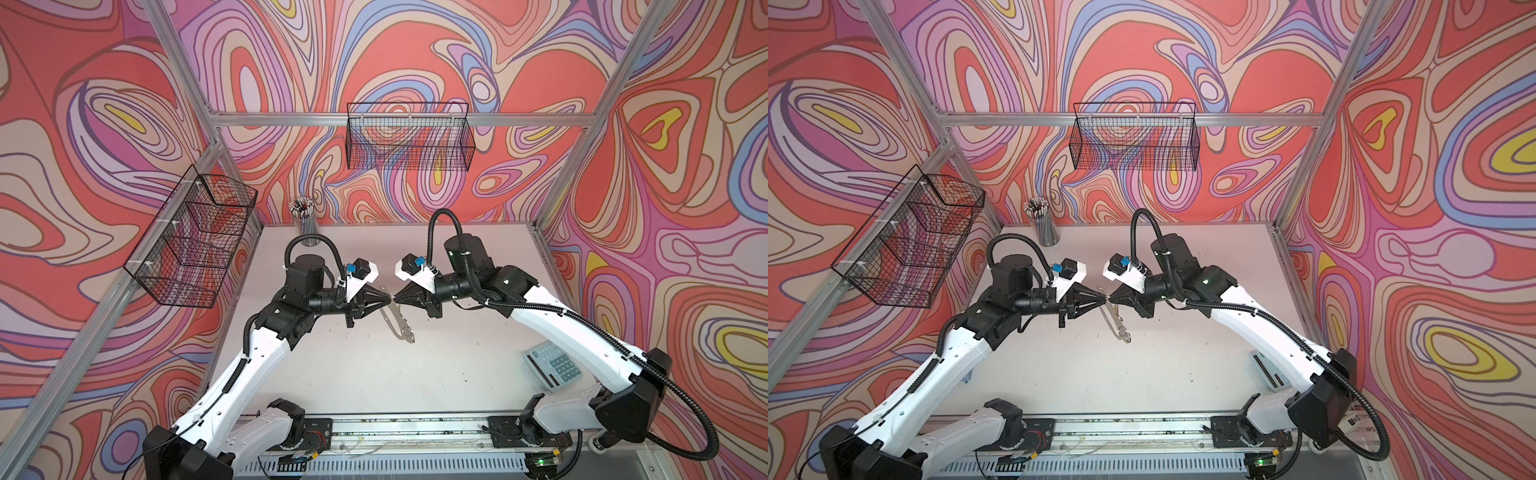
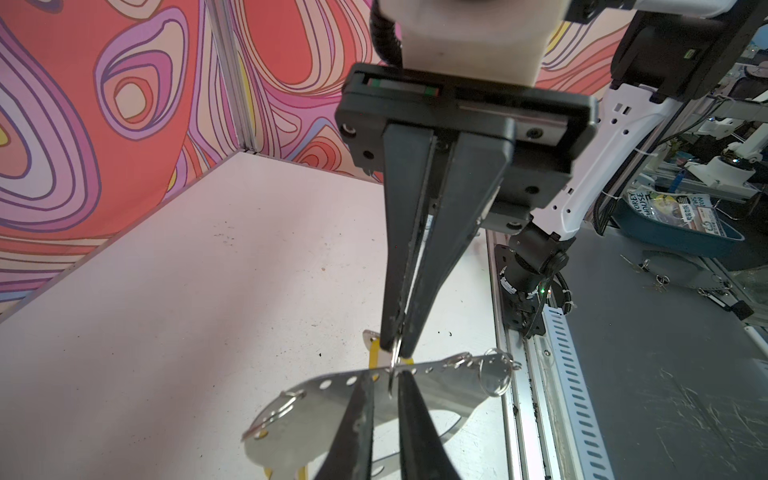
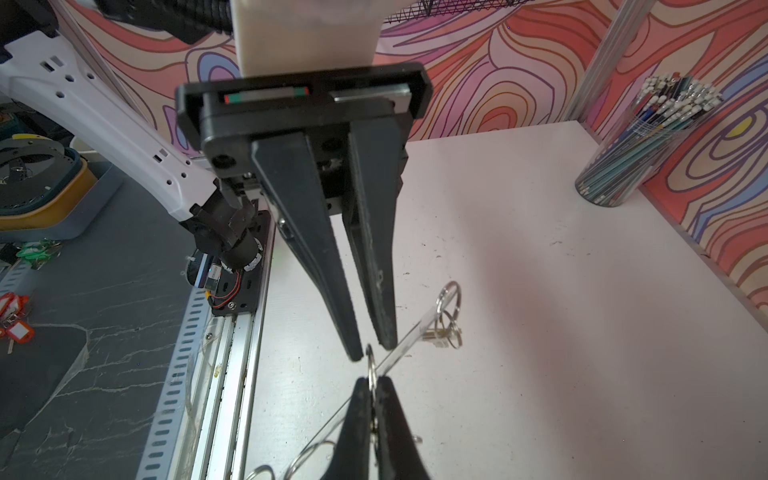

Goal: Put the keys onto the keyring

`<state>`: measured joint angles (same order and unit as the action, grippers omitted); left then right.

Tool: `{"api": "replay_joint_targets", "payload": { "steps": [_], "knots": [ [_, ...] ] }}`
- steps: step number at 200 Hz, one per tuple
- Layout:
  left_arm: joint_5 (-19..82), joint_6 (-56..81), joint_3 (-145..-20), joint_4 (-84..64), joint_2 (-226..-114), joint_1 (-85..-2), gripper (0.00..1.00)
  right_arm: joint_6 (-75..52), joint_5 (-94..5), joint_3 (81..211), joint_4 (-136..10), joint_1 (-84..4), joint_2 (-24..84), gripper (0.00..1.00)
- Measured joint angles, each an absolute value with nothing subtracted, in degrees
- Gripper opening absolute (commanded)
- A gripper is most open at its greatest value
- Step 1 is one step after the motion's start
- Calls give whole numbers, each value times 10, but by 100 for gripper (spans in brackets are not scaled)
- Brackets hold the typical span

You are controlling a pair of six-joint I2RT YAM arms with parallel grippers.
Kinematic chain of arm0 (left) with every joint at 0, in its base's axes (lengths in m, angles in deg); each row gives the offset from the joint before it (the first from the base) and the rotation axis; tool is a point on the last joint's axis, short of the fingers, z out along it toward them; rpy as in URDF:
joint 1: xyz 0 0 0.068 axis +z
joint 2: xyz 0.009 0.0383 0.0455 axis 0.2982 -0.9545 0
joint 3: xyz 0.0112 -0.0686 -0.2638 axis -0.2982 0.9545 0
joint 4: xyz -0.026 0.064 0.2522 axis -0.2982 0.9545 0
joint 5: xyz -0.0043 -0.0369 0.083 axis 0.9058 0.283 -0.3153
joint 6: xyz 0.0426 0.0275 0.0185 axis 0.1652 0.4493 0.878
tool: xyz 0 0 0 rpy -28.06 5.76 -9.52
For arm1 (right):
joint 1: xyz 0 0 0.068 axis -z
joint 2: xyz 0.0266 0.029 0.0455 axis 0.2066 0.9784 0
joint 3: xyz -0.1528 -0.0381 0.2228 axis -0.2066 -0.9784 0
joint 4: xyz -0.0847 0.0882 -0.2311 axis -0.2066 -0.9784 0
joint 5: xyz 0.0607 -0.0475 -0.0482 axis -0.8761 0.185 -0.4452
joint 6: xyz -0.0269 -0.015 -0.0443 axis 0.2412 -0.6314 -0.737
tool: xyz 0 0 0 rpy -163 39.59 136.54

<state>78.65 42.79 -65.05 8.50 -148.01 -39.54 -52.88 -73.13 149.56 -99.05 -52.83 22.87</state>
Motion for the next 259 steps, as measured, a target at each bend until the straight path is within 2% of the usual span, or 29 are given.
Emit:
{"api": "replay_joint_targets", "payload": {
  "steps": [19, 35, 72, 83, 106, 110, 147, 158, 184, 229, 259],
  "knots": [
    [788, 428, -651, 85, -1480, -397, 12, -529, -731, 1496, -991, -530, 231, 0],
    [790, 428, -651, 85, -1481, -399, 8, -529, -731, 1496, -991, -532, 232, 0],
    [793, 433, -651, 89, -1484, -401, 8, -529, -730, 1496, -991, -533, 233, 0],
    [793, 438, -655, 95, -1486, -402, 4, -529, -730, 1496, -991, -533, 233, 0],
    [793, 445, -661, 106, -1490, -403, 4, -529, -730, 1496, -992, -533, 233, 0],
    [793, 445, -661, 108, -1491, -403, 0, -529, -730, 1496, -993, -533, 233, 0],
    [794, 452, -661, 109, -1491, -404, 0, -528, -730, 1495, -995, -533, 233, 0],
    [792, 450, -660, 105, -1491, -405, 0, -526, -727, 1493, -991, -533, 232, 15],
    [782, 432, -633, 59, -1474, -408, 0, -509, -700, 1458, -944, -533, 207, 27],
    [778, 366, -573, -73, -1435, -410, 0, -478, -632, 1333, -811, -534, 89, 30],
    [783, 322, -555, -169, -1432, -410, 0, -475, -620, 1312, -758, -534, 63, 28]
  ]
}}
